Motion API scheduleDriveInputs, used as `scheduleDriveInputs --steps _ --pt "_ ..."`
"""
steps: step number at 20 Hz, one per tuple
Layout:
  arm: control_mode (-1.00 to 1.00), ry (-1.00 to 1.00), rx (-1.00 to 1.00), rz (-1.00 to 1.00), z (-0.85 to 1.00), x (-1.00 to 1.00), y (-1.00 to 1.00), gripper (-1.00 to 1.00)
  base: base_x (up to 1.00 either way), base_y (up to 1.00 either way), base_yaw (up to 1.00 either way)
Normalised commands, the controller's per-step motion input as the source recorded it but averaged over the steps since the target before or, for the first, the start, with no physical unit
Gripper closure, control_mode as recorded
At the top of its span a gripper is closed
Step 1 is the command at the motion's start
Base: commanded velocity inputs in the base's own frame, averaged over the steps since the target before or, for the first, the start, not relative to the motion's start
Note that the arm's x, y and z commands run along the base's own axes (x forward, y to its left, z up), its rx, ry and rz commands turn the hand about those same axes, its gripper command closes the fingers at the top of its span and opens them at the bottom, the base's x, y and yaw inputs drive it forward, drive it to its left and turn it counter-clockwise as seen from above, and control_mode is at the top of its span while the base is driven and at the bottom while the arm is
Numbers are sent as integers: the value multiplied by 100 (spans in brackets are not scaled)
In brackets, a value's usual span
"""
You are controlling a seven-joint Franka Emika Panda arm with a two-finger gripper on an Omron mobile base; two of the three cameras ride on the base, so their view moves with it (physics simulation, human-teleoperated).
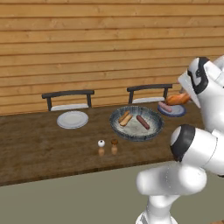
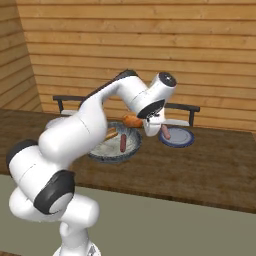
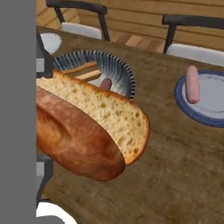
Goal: Place one bun and one sausage from the bowl on each plate.
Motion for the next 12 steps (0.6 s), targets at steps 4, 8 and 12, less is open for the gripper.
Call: scheduleDriveInputs --steps 4,8,12 --pt "-100 0 0 -37 -11 12 -50 100 0 0 0" --pt "-100 0 0 -4 -8 52 -50 100 0 0 0" --pt "-100 3 3 0 0 86 -64 100 0 0 0"
